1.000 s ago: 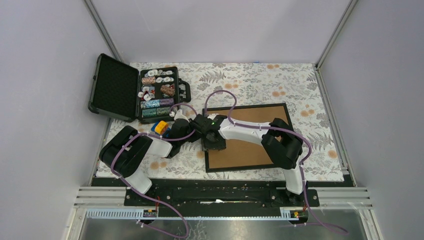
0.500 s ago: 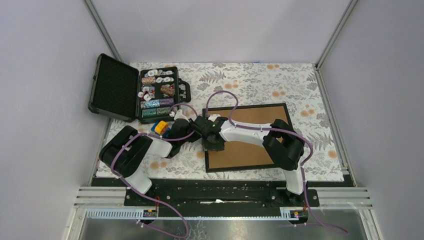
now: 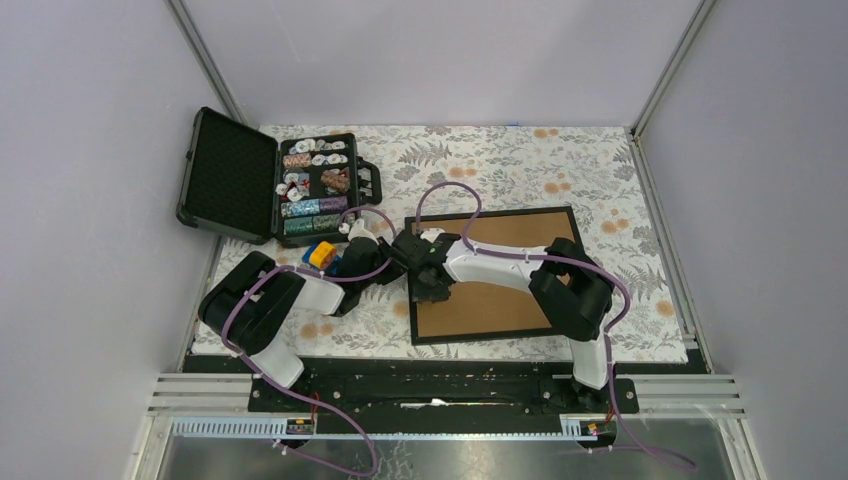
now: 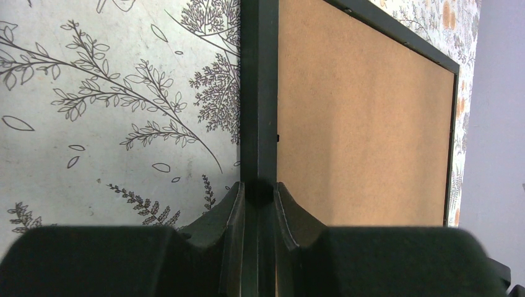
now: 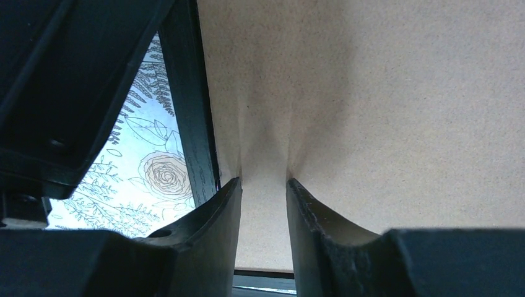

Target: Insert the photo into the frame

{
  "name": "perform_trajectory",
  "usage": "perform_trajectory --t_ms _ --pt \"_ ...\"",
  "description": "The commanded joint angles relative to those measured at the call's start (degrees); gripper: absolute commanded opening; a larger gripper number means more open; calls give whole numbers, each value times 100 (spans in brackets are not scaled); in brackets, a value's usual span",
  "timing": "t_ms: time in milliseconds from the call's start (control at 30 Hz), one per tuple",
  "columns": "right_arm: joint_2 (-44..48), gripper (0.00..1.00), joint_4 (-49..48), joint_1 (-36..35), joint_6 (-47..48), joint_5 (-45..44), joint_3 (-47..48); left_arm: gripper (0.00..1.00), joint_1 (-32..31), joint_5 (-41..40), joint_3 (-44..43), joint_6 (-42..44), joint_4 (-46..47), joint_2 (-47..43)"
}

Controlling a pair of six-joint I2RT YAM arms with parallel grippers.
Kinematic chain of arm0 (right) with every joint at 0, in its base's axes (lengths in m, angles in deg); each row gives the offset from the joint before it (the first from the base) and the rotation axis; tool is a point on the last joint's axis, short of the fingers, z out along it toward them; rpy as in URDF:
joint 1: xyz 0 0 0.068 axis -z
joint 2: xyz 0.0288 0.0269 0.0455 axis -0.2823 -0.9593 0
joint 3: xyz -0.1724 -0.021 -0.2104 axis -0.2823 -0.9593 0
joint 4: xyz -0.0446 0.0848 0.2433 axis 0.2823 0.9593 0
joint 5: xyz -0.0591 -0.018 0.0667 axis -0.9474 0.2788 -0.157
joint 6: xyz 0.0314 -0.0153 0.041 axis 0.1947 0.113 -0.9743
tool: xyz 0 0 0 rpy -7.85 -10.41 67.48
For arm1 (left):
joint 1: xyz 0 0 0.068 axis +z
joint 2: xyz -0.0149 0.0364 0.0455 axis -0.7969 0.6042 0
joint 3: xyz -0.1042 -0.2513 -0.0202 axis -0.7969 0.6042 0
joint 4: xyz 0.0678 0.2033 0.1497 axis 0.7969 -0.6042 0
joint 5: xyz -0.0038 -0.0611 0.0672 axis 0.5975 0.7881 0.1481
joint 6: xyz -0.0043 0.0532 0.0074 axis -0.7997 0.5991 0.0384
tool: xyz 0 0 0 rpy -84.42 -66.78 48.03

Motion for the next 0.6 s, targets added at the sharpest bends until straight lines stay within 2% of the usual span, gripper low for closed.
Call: perform_trajectory --t_ms 0,200,333,567 --pt "-488 42 520 101 199 31 -176 0 40 -227 229 263 -1383 329" --pt "257 47 -584 319 151 942 -865 0 39 -227 221 257 -1382 338" --pt "-27 50 -498 309 251 1031 -664 0 41 -218 212 258 -1386 348" --pt "-423 53 289 142 269 380 -74 0 43 -223 221 266 -1387 336"
